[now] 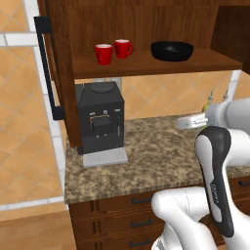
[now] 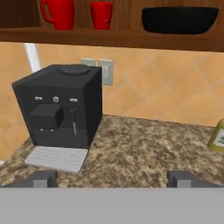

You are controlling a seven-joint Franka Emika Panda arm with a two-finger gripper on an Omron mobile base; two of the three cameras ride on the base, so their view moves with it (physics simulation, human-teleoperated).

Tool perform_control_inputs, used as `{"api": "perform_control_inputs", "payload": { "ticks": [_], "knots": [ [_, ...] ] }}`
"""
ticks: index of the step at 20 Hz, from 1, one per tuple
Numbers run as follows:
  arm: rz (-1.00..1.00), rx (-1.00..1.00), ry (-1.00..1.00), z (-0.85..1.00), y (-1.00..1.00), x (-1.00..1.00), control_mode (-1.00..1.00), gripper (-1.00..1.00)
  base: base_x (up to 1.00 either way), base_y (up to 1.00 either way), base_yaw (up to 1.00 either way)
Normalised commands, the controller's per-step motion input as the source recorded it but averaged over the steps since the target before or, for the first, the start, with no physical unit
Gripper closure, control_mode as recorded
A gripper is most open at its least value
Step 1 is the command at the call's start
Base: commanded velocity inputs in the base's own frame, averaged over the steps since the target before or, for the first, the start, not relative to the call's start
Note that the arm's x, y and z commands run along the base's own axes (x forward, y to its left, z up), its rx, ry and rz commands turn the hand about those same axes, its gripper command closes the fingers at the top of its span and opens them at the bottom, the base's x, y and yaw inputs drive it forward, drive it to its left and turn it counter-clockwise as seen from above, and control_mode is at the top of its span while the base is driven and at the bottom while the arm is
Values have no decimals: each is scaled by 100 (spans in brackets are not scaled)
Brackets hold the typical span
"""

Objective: Gather all objects into one cabinet and sort the glasses and bowls to opposite sides.

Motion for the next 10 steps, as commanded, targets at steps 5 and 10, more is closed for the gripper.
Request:
{"api": "perform_control_inputs", "payload": {
  "ticks": [5,10],
  "knots": [
    [-21,1,-3,68,0,-15,-100,-100,0,0,0],
    [-6,4,2,3,5,-4,-100,-100,0,0,0]
  ]
}}
